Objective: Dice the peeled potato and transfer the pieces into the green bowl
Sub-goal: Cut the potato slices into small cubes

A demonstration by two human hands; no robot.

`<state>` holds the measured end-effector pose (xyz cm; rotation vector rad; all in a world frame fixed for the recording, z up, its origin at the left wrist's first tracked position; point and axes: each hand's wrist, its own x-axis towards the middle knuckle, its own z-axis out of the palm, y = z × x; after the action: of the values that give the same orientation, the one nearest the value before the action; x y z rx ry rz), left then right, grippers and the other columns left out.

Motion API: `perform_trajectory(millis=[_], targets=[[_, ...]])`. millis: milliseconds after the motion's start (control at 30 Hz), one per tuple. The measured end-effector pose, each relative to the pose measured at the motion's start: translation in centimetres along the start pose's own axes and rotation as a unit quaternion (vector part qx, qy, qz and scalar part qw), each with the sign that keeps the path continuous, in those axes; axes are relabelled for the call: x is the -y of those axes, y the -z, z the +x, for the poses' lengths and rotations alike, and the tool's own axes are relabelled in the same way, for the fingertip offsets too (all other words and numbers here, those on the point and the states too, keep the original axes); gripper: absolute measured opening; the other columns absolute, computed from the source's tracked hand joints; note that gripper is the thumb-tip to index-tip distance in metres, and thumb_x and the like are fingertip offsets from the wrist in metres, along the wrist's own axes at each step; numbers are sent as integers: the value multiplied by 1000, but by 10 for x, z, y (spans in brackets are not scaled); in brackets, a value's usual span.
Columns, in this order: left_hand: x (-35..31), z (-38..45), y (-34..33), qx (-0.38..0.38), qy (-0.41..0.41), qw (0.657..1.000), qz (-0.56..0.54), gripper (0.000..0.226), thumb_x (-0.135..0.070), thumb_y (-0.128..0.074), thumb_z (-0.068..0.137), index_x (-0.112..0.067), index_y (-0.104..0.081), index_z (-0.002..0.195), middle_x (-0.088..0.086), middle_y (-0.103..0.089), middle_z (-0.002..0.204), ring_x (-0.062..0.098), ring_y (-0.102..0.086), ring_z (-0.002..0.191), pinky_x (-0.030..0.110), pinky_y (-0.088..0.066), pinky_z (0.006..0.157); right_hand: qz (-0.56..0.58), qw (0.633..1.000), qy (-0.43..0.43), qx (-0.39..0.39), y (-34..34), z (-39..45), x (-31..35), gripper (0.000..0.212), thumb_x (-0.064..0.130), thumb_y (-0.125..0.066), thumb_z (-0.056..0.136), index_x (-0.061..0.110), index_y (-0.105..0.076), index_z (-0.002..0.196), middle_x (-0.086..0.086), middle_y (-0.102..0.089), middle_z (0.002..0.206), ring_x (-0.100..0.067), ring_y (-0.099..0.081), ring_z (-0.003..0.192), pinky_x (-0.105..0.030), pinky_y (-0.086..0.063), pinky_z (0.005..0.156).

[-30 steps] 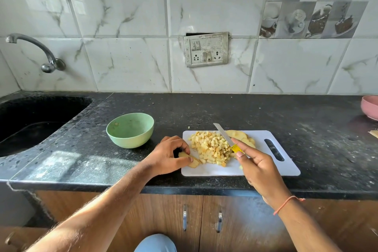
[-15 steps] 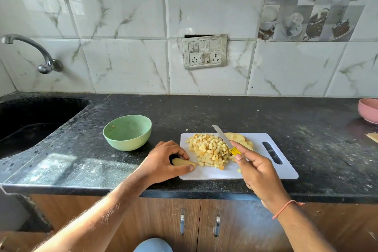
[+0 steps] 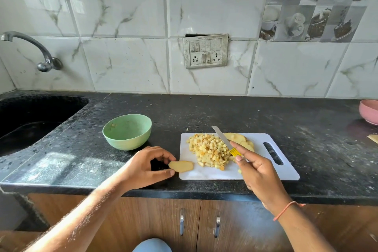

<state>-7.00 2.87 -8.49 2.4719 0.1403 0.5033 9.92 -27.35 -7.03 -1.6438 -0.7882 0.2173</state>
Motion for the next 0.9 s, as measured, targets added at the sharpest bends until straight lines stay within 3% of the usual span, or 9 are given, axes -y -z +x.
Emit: perform_trajectory(millis=[200,267,333,500,633,733,833,900], targets=[[-4,2,-5,-26,37,999,-11,23,-45,-90,79,-47,-78,99,-20,-74,96,11,-64,98,32,-53,89,4,1000,-7,2,-2,2,1,40,24,-56,106,50,-62,136,-10,-15,67,-30,-14,59,-40,-15,52],[-5,3,-7,-25,45,999,-13,24,-49,-90,78,-47,-78,99,-21,-74,96,10,-64,98,31,-53,89,2,1000,-8,-3,-2,1,2,39,23,-56,106,47,-64,136,-6,-19,61,-25,-17,54,-33,-18,49],[-5,4,-8,-17,51,998,-14,25,-53,-89,78,-48,-78,99,-21,-74,96,10,-65,97,31,-53,86,-3,1000,-5,-7,-3,0,6,39,20,-55,106,44,-65,136,12,-27,55,-10,-25,48,-22,-25,46],[-9,8,-11,-10,62,997,-42,35,-64,-84,77,-43,-78,105,-18,-74,93,6,-65,82,24,-50,69,-30,999,-5,-10,-8,-5,17,40,11,-52,107,37,-58,137,25,-46,49,5,-46,48,-6,-36,52],[-14,12,-18,-26,80,996,29,56,-89,-71,67,-57,-72,113,-28,-69,100,0,-64,91,25,-53,79,-106,994,-22,6,-13,-5,16,40,20,-54,107,39,-58,142,20,-34,47,-5,-30,45,-14,-28,51],[-14,13,-20,-29,79,995,57,59,-96,-65,64,-65,-68,114,-31,-67,101,-2,-62,96,28,-53,85,-188,982,-11,23,-21,-10,19,41,30,-55,106,47,-57,143,24,-55,60,-10,-48,50,-25,-41,56],[-15,13,-20,-39,78,994,70,52,-92,-66,66,-67,-68,111,-33,-66,102,-4,-58,100,25,-49,88,-299,954,7,32,-34,-21,32,44,37,-51,105,51,-49,146,12,-49,52,-9,-41,47,-26,-33,49],[-17,12,-21,-45,82,993,66,46,-87,-70,68,-65,-70,108,-35,-66,103,-6,-56,100,21,-46,86,-373,927,15,39,-43,-32,45,46,41,-44,106,52,-42,151,8,-57,61,-10,-53,61,-29,-39,54]])
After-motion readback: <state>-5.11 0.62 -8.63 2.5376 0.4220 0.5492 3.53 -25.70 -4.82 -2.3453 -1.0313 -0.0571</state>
